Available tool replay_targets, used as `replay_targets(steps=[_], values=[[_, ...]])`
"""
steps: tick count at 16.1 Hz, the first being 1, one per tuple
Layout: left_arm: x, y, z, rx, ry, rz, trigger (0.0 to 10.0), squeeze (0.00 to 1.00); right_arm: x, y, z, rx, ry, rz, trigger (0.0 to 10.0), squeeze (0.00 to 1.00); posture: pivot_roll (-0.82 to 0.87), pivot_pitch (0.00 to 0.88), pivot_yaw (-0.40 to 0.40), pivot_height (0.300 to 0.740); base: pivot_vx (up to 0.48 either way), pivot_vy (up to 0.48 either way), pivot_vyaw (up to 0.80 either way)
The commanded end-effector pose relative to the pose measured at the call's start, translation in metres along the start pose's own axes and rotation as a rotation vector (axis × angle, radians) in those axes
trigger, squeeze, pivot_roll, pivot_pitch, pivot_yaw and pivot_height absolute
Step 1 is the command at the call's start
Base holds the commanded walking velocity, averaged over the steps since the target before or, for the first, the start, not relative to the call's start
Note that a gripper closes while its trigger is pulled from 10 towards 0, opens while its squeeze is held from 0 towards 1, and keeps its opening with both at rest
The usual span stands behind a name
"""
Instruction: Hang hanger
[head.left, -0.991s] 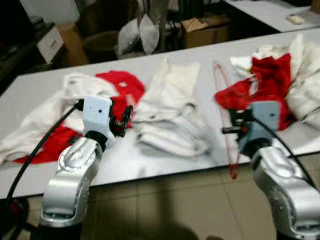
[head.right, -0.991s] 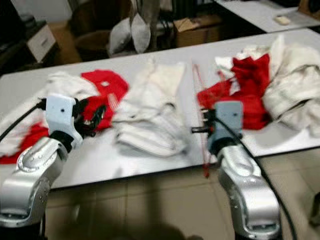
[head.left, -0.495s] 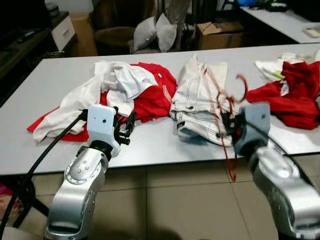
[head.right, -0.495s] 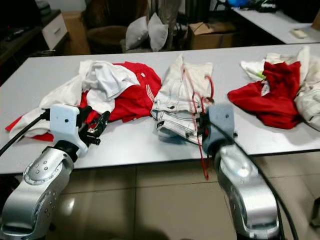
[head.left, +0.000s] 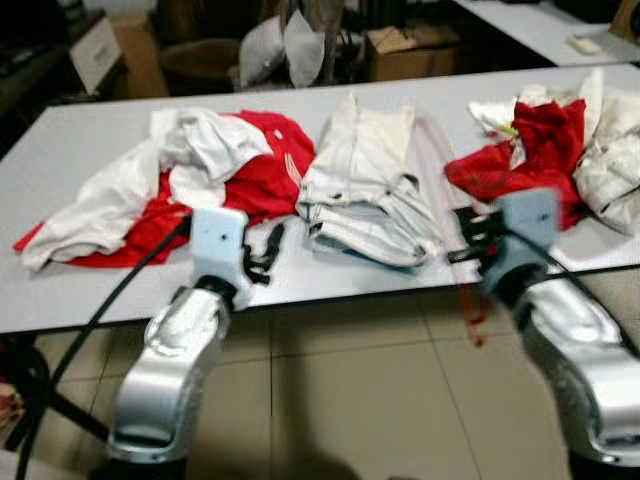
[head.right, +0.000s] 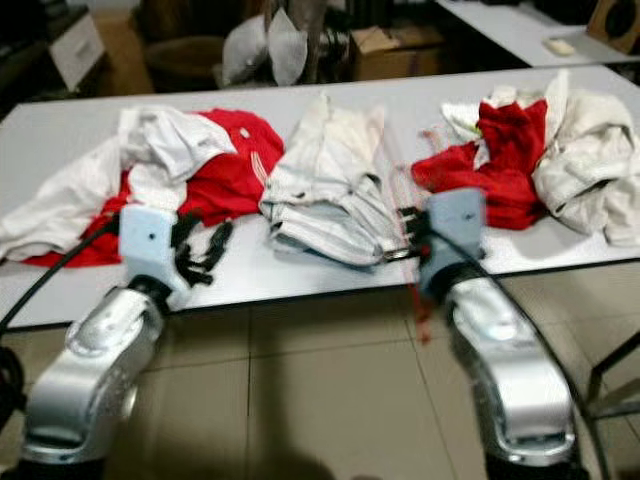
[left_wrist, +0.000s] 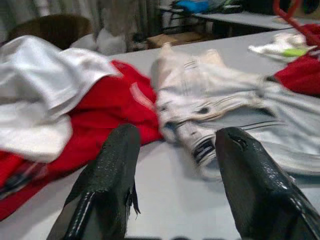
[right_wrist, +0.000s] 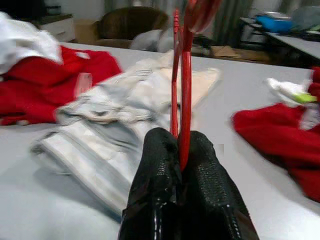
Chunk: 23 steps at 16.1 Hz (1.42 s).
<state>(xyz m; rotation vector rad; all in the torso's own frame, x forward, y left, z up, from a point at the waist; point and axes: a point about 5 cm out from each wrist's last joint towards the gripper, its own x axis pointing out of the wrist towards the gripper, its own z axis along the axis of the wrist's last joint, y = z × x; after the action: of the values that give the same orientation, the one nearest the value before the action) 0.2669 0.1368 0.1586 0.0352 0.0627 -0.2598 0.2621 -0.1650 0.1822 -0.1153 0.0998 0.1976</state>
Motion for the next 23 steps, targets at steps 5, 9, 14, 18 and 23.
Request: replay_targets(steps=[5, 9, 14, 18, 23], values=[[0.006, -0.001, -0.009, -0.087, -0.023, 0.021, 10.0, 0.00, -0.015, 0.008, -0.016, -0.009, 0.077, 0.068, 10.0, 0.00, -0.27, 0.000, 0.045, 0.740, 0.000, 0.000, 0.00], [0.004, -0.002, -0.005, -0.011, -0.058, 0.040, 10.0, 0.00, 0.000, 0.004, -0.017, 0.002, 0.032, 0.058, 10.0, 0.00, -0.21, 0.000, 0.013, 0.740, 0.000, 0.000, 0.00], [-0.010, 0.017, -0.004, 0.009, -0.079, 0.105, 10.0, 0.00, 0.006, 0.014, -0.012, 0.056, -0.064, 0.099, 10.0, 0.00, -0.15, 0.000, 0.006, 0.740, 0.052, 0.000, 0.00], [-0.011, 0.022, -0.002, 0.005, -0.092, 0.117, 10.0, 0.00, 0.009, 0.020, -0.011, 0.081, -0.108, 0.107, 10.0, 0.00, -0.14, 0.000, 0.011, 0.740, 0.329, 0.000, 0.00], [-0.005, 0.018, -0.001, -0.002, -0.101, 0.101, 10.0, 0.00, 0.014, 0.022, -0.007, 0.108, -0.133, 0.095, 10.0, 0.00, -0.14, 0.000, 0.014, 0.740, 0.369, 0.000, 0.00]])
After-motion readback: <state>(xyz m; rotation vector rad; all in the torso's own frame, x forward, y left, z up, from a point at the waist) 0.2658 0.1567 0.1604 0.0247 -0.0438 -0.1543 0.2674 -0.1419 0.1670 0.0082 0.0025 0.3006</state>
